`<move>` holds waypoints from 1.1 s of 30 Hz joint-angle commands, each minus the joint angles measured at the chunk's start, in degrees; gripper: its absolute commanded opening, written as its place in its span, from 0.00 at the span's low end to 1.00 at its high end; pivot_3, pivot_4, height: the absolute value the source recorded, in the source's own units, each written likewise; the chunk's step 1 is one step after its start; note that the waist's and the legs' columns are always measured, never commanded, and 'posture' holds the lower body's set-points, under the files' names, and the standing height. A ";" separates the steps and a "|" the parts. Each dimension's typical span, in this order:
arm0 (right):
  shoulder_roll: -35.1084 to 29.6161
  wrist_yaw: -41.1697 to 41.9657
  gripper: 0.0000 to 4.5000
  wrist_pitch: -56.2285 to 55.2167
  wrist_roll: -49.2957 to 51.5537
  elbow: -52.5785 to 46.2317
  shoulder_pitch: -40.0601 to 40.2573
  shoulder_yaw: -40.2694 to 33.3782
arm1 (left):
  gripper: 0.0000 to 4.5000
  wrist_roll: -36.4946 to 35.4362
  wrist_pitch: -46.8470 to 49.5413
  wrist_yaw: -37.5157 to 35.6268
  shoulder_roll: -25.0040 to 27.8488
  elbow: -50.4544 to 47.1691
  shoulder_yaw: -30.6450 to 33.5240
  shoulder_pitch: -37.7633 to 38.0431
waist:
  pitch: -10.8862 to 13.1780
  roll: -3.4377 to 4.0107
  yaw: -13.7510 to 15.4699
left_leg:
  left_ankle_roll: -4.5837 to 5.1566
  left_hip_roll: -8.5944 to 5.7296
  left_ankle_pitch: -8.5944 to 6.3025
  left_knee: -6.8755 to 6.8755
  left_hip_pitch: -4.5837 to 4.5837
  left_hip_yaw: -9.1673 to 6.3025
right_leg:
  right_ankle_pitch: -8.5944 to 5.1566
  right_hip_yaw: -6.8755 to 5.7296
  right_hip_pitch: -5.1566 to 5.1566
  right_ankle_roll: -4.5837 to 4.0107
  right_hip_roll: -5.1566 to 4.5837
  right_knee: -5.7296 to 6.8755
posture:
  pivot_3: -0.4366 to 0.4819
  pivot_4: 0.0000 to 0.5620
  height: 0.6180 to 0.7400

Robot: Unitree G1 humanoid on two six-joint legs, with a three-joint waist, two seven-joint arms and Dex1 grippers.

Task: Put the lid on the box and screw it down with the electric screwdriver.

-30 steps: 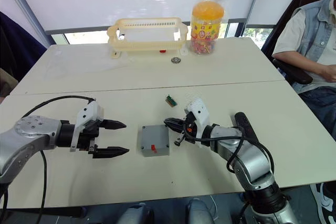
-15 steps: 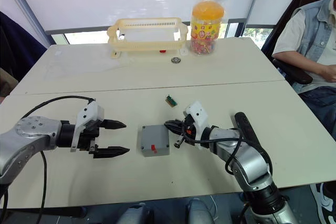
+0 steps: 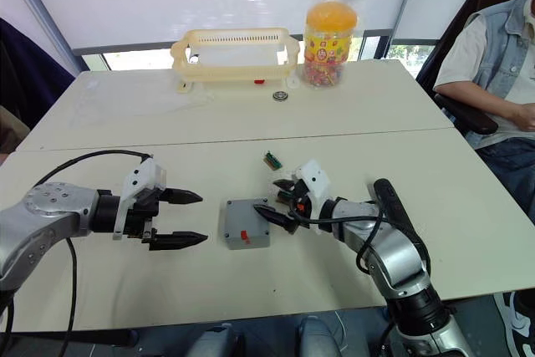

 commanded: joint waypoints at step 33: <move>-49.65 5.94 0.99 52.61 25.29 9.85 2.96 -18.09 | 1.00 7.94 -8.17 -4.60 -8.40 -7.16 -16.07 -10.36 | 0.24 0.09 0.15 | 0.45 0.03 -0.26 0.18 -0.02 0.78 | -0.16 0.31 -0.03 -0.02 -0.08 -0.13 | 0.48 0.27 1.00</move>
